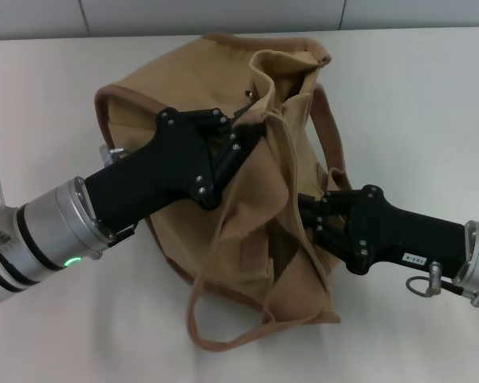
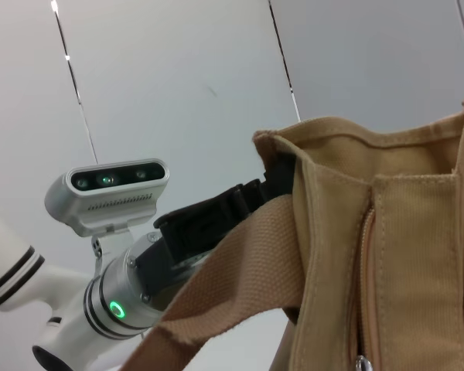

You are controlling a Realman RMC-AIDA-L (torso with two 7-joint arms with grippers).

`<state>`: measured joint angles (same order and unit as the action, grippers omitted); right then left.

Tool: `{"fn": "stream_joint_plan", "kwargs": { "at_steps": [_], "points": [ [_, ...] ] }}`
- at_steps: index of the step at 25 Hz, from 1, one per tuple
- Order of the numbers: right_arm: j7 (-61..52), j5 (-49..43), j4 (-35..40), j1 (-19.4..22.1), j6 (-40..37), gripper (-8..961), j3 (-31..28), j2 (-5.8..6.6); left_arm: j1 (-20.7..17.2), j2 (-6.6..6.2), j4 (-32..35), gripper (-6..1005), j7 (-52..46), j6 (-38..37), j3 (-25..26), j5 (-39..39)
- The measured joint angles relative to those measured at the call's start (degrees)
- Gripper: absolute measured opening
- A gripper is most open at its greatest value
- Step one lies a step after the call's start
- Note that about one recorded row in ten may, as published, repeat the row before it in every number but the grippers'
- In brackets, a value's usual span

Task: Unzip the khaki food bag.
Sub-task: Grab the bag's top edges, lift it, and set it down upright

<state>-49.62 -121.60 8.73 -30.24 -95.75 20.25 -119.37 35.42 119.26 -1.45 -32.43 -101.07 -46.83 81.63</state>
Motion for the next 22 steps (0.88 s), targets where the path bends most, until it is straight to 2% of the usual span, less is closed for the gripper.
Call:
{"fn": "stream_joint_plan", "kwargs": {
  "at_steps": [8, 16, 22],
  "points": [
    [-11.8, -4.1, 3.6, -1.9, -1.4, 148, 0.2, 0.17, 0.0, 0.0, 0.0, 30, 0.0, 0.0, -0.1, 0.1],
    [-17.8, -5.1, 8.0, -3.0, -5.1, 142, 4.2, 0.25, 0.1, 0.0, 0.0, 31, 0.0, 0.1, -0.1, 0.1],
    [-19.2, -5.1, 8.9, -3.6, -5.3, 138, 4.6, 0.27, 0.1, 0.0, 0.0, 30, 0.0, 0.1, -0.1, 0.1]
  ]
}}
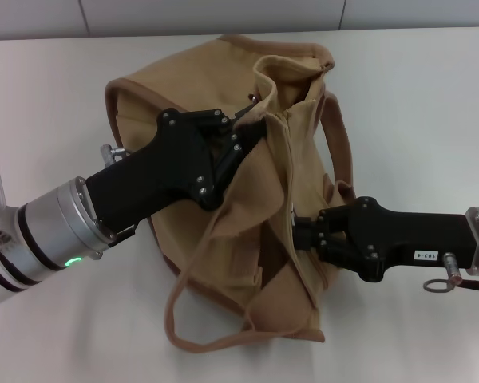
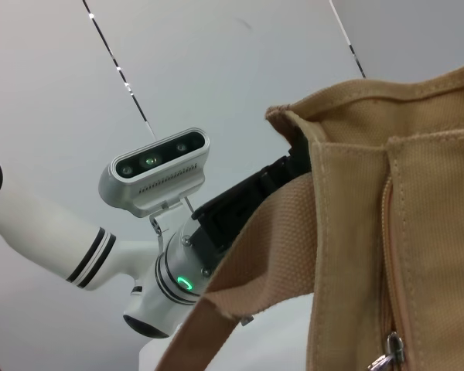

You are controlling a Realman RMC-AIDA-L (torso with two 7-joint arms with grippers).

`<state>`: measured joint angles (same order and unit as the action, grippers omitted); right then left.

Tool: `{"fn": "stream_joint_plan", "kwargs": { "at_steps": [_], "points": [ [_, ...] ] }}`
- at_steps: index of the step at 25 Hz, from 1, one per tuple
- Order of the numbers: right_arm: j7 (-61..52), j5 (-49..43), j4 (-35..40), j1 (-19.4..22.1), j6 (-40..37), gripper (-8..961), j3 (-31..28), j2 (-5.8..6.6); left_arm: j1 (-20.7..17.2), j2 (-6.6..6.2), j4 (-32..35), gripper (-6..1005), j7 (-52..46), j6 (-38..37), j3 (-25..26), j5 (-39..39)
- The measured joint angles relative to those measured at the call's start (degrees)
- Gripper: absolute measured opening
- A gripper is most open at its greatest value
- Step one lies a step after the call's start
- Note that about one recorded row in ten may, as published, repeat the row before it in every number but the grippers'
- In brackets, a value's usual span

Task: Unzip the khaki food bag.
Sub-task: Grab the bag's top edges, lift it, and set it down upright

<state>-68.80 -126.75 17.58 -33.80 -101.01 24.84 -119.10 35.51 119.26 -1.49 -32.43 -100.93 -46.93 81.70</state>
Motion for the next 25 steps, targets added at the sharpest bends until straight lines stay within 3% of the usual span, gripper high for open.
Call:
{"fn": "stream_joint_plan", "kwargs": {
  "at_steps": [9, 14, 25],
  "points": [
    [-0.1, 0.5, -0.2, -0.1, 0.5, 131, -0.6, -0.09, 0.0, 0.0, -0.2, 31, 0.0, -0.2, -0.1, 0.0],
    [-0.2, 0.6, -0.3, -0.1, 0.9, 38, -0.7, -0.17, 0.0, 0.0, -0.2, 31, 0.0, -0.2, -0.1, 0.0],
    [-0.7, 0.6, -0.1, 0.6, 1.7, -1, -0.7, -0.13, -0.1, 0.0, -0.2, 31, 0.0, -0.4, 0.3, 0.0]
  ]
}}
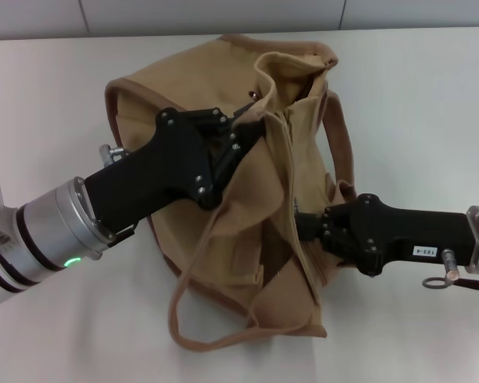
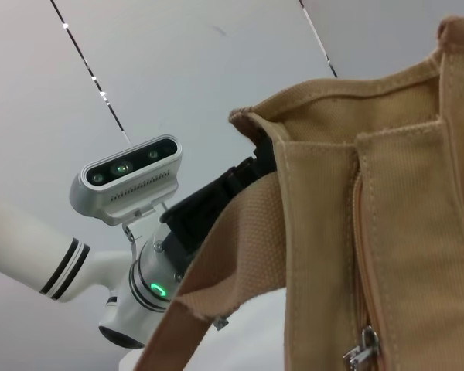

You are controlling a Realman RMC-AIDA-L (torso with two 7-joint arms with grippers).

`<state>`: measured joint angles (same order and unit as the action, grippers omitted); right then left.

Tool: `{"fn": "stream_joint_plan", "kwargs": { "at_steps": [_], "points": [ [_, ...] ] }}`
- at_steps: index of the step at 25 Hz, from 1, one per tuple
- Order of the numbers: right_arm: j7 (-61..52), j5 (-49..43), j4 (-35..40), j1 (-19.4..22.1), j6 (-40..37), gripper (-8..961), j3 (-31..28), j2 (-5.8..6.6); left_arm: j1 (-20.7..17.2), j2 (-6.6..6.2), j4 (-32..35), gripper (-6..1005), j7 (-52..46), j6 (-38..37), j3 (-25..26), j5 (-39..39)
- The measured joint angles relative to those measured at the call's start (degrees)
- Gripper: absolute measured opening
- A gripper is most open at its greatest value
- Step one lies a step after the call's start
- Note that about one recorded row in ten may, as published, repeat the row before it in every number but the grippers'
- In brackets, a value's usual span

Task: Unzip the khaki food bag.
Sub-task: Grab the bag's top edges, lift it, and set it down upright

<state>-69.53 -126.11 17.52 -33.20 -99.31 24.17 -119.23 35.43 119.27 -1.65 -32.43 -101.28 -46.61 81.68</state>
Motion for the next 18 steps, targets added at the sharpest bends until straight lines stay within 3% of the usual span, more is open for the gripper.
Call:
{"fn": "stream_joint_plan", "kwargs": {
  "at_steps": [18],
  "points": [
    [-0.8, 2.4, 2.4, 2.8, -0.8, 8, -1.1, 0.49, 0.3, 0.0, 0.7, 31, 0.0, 0.2, 1.8, -0.5]
  ]
}}
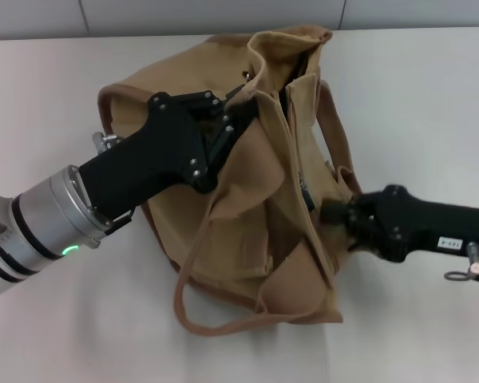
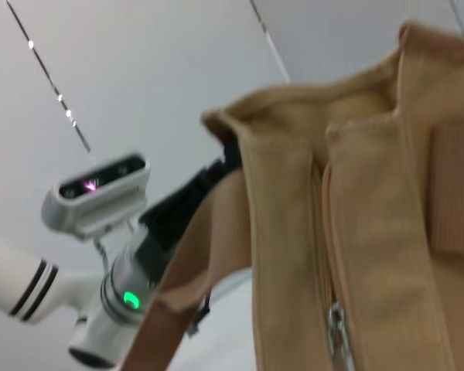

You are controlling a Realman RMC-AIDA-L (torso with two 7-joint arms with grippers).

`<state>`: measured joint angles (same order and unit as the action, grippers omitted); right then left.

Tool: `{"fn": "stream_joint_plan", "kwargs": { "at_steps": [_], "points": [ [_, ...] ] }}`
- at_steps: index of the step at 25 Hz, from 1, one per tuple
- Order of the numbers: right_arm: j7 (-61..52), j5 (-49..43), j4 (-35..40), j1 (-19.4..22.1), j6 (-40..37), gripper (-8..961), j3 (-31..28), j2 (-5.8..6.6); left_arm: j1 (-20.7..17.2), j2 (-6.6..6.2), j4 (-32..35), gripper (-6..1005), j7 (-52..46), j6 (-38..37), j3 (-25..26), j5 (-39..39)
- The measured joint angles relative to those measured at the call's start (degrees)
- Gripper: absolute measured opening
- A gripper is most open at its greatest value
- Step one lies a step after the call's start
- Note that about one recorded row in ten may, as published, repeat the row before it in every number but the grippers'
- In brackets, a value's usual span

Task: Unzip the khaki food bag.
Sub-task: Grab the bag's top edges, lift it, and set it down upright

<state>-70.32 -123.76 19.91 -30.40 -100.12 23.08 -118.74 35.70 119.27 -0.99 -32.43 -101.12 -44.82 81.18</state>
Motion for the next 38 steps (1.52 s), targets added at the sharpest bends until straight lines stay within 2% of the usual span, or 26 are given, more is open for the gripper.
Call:
{"fn": "stream_joint_plan", "kwargs": {
  "at_steps": [4, 6, 7, 10, 11, 12, 15, 16, 17, 21, 30, 38],
  "points": [
    [-1.0, 1.5, 2.0, -0.5, -1.5, 12, 0.2, 0.1, 0.6, 0.0, -0.3, 30, 0.0, 0.4, -0.3, 0.3],
    [-6.4, 1.2, 7.4, -1.5, -2.6, 14, 1.3, -0.12, 0.9, 0.0, -0.4, 30, 0.0, 0.8, -0.4, 0.3],
    [-6.4, 1.2, 7.4, -1.5, -2.6, 51, 1.3, -0.12, 0.9, 0.0, -0.4, 31, 0.0, 0.8, -0.4, 0.3],
    [-14.3, 0.8, 17.0, -1.9, -5.2, 161, 6.1, -0.2, 1.0, 0.0, -0.5, 31, 0.0, 1.1, -0.5, 0.3],
    [-19.7, 0.8, 23.8, -1.9, -7.6, 198, 9.6, -0.2, 1.0, 0.0, -0.5, 31, 0.0, 1.2, -0.5, 0.3],
    [-19.7, 0.8, 23.8, -1.9, -7.6, 209, 9.6, -0.2, 1.0, 0.0, -0.5, 31, 0.0, 1.2, -0.5, 0.3],
    [-28.2, 0.8, 34.1, -1.7, -11.6, 243, 15.0, -0.21, 1.0, 0.0, -0.5, 30, 0.0, 1.4, -0.5, 0.4],
    [-32.9, 0.8, 40.4, -1.5, -13.2, 254, 18.7, -0.28, 0.9, 0.0, -0.5, 30, 0.0, 1.5, -0.5, 0.4],
    [-32.9, 0.8, 40.4, -1.5, -13.2, 266, 18.7, -0.28, 0.9, 0.0, -0.5, 30, 0.0, 1.5, -0.5, 0.4],
    [-38.5, 1.3, 48.5, -1.6, -13.1, 272, 25.4, -0.51, 0.8, 0.0, -0.6, 30, 0.0, 1.6, -0.5, 0.4],
    [-38.0, 1.9, 48.5, -2.1, -8.1, 258, 26.6, -0.64, 0.5, 0.0, -1.1, 31, 0.0, 1.8, -0.6, 0.4],
    [-35.4, 6.1, 43.5, -1.5, -3.2, 242, 31.2, -0.7, 0.5, 0.0, -1.2, 30, 0.0, 1.9, -0.6, 0.5]
  ]
}}
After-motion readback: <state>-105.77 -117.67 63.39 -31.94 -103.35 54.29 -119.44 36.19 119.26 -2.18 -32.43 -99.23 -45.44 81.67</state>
